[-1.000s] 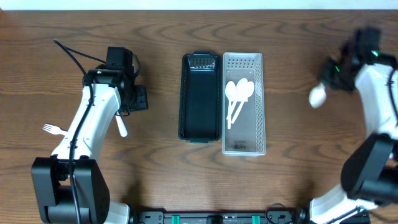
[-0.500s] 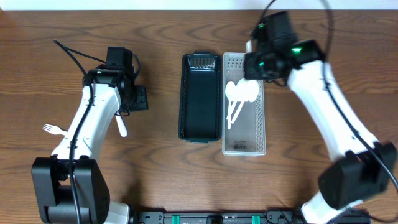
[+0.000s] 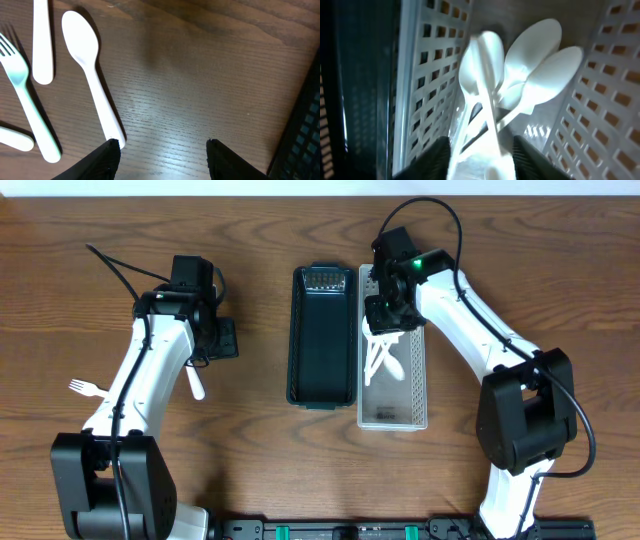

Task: Pack container
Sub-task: 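Place the last spoon in the white basket and withdraw right arm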

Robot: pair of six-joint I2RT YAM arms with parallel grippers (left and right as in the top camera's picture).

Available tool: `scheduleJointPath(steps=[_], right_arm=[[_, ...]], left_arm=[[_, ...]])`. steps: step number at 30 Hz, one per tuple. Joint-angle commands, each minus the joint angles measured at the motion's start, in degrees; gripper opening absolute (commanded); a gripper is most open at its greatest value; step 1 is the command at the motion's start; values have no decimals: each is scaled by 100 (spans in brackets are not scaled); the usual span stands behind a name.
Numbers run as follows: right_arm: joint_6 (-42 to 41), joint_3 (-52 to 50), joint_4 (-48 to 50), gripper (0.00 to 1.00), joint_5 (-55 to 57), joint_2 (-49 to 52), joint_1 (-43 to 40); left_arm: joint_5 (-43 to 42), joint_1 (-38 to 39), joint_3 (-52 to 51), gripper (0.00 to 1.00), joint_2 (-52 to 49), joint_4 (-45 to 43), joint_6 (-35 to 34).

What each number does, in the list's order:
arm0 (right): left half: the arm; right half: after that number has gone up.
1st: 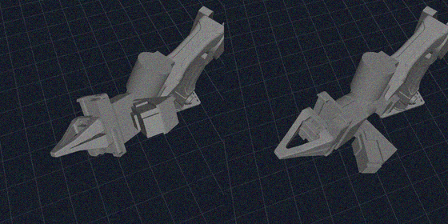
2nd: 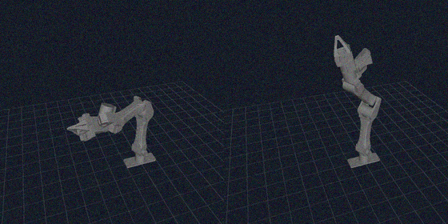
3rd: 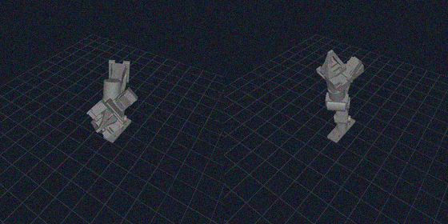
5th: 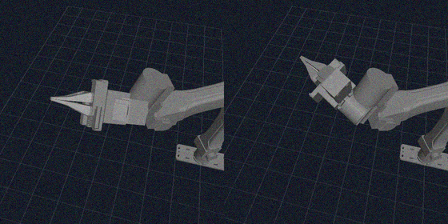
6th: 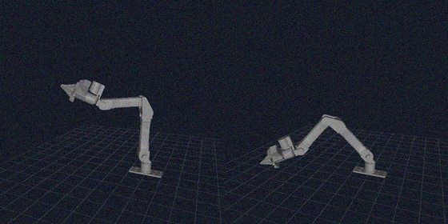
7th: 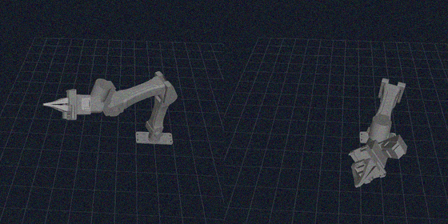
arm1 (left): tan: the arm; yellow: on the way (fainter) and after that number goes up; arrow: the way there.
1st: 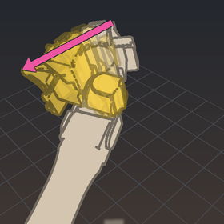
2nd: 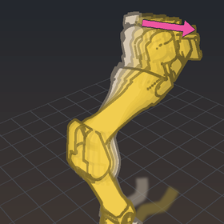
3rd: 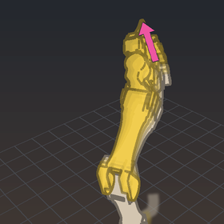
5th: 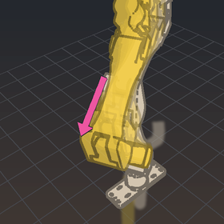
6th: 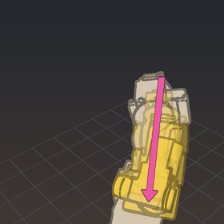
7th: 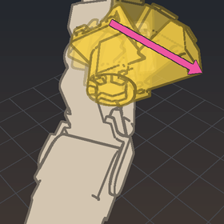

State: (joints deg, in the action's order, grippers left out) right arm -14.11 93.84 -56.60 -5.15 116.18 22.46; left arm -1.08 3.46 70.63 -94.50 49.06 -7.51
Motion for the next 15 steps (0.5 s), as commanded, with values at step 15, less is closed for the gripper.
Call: scheduleJointPath(steps=[15], right_arm=[[706,2264,-879,72,61,-1318,-1272]], left_arm=[[214,-1231,236,81,363,273,-509]])
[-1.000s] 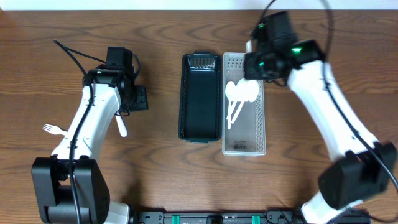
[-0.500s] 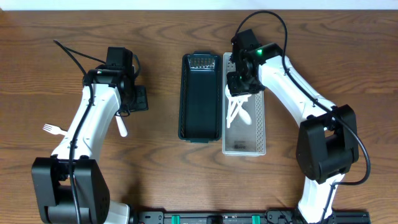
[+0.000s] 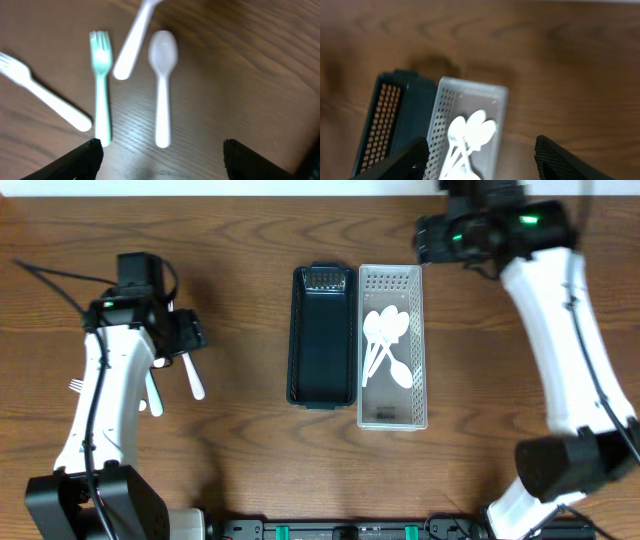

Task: Pack container
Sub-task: 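Place the last spoon in the white basket and withdraw right arm, then grasp the white spoon on the left with the left gripper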

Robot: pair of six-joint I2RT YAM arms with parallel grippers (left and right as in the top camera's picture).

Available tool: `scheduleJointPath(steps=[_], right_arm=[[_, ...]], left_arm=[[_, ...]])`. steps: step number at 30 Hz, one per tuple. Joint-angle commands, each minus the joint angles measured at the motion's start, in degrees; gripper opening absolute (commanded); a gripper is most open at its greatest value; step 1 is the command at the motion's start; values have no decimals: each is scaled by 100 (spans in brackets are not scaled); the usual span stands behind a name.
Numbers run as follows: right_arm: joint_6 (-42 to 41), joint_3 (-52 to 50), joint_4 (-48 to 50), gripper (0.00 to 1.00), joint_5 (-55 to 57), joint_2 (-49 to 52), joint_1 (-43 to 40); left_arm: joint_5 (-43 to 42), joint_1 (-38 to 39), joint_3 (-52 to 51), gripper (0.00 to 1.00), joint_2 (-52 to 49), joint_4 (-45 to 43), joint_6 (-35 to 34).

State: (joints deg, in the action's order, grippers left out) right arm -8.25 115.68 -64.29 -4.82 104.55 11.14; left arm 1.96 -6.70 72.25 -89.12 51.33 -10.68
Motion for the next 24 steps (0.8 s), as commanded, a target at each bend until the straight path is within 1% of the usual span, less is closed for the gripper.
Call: scheduleJointPath(steps=[1,4,6,12,24], right_arm=[[133,81,-153,72,28,-190,-199],[151,81,-328,72,28,-214,-356],[151,76,-422,72,28,-201,-402],[151,76,-474,72,31,-199,-398],[151,76,-581,72,31,-199,-400]], left_arm=[[-144,-280,74,82,-264,28,-192],[-153,-363,74,83,-557,-44,-195],[-157,-363,74,86,-776,-109,-195],[-496,-352,74,87,-1482,-354,-188],[-579,-352,74,87,-2149,-841,205]])
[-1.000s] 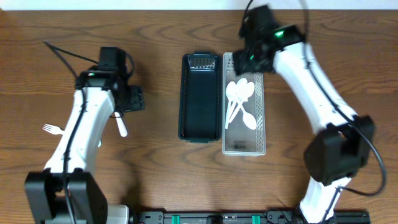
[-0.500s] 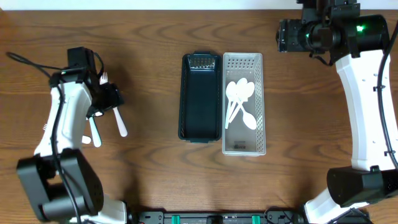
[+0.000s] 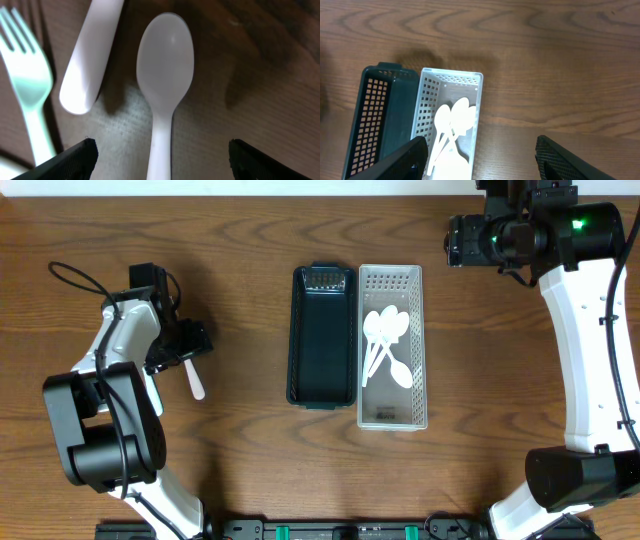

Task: Pack container
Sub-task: 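Grasp the white spoon on the left with the left gripper, then carry the spoon into the black tray and release it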

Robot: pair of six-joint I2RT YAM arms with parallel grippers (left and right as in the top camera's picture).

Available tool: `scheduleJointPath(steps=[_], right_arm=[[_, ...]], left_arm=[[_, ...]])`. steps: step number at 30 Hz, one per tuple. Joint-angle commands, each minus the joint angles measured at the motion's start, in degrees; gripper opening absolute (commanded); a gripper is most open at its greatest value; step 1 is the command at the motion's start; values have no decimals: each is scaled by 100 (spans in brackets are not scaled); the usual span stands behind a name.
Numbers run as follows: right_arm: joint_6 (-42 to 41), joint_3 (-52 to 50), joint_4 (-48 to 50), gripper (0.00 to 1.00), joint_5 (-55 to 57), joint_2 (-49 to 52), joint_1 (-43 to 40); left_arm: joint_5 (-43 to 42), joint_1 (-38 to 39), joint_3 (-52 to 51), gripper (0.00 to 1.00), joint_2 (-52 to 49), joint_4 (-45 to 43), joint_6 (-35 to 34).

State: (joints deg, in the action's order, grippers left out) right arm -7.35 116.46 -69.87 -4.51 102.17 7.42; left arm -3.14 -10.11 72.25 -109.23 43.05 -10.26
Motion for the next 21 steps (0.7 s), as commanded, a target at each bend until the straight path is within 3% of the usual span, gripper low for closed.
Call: scheduleJointPath(steps=[1,13,15,19,21], right_arm=[[61,-2,-26,72,0,39,-28],[59,-2,-96,72,0,39,-28],[61,-2,-122,72,0,39,-28],[61,-2,-149,71,0,39,-28],[61,-2,-155,71,0,39,-28]], left_arm=[[-76,-11,74,87,-186,-22,164],[-74,-11,74,86,-702,-157,164],[-72,-11,74,79,-706,-188,164],[-74,-11,74,50,-706,-227,162],[-74,-11,74,46,-706,-225,162]])
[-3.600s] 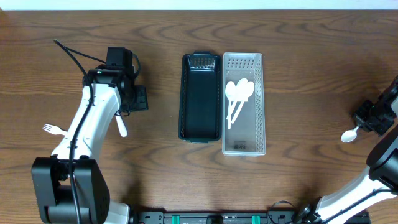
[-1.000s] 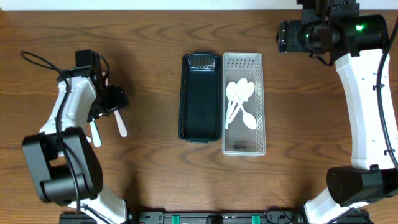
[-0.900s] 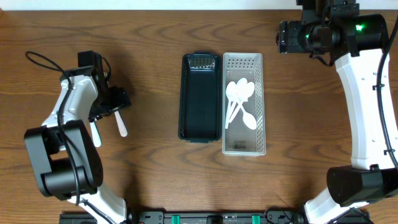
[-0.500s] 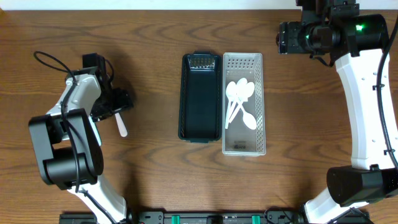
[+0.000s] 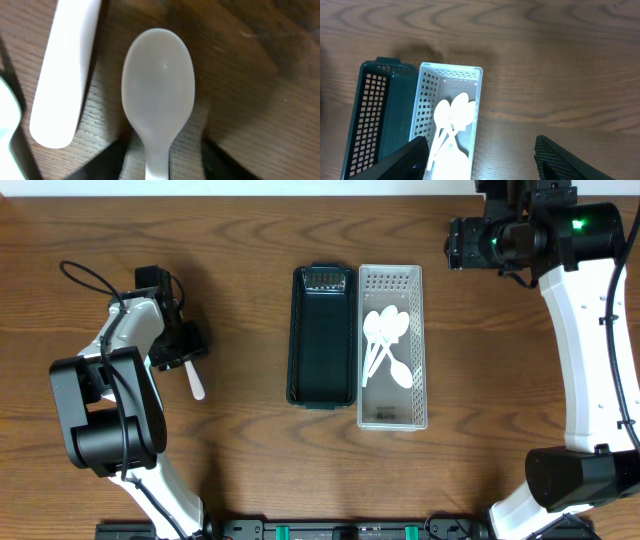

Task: Pack container
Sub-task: 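Carry the spoon into the black tray and release it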

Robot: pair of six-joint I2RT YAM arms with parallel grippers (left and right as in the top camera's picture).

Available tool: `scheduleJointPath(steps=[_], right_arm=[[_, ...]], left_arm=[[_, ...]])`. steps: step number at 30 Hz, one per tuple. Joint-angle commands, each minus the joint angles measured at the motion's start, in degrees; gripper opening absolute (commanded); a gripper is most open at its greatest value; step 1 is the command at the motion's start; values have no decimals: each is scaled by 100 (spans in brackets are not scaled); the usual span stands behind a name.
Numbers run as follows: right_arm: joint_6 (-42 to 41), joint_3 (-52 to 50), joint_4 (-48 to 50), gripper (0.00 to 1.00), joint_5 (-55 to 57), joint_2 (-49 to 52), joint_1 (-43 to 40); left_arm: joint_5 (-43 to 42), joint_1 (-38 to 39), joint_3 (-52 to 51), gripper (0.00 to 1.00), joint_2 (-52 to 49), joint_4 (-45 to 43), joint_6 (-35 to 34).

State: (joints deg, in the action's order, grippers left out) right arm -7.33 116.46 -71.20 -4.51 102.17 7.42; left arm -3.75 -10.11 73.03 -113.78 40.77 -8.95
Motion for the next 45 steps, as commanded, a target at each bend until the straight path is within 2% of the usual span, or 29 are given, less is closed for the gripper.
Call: scheduleJointPath(steps=[1,5,8,16,25,29,31,38,45], right_arm=[[57,-2,-22,71,2,39,-28],[59,-2,-20,70,2,39,-28],[59,-2,-13,70,83,39,-33],[59,11,188,69,476,9,-103],[-57,13,459,70,621,-131,-1141],[-74,9,420,70,616,-125,-1768],[-72,9,385,71,614,-125,-2002],[-70,0,203,71,614,-122,-2470],[-72,-2,37,70,614,-122,-2492]], left_arm=[[-11,-11,-4,45,-251,2,31],[-11,-11,-4,27,-251,4,33],[-11,-11,-4,24,-251,4,31],[-11,-9,44,6,-151,146,31],[-11,212,590,6,1049,1051,31],[-11,723,1071,6,1731,1587,-17],[-13,1115,1261,6,2028,1729,-306],[-15,2538,1554,6,2264,1440,-1043],[-13,3554,1554,6,1790,570,-1069]])
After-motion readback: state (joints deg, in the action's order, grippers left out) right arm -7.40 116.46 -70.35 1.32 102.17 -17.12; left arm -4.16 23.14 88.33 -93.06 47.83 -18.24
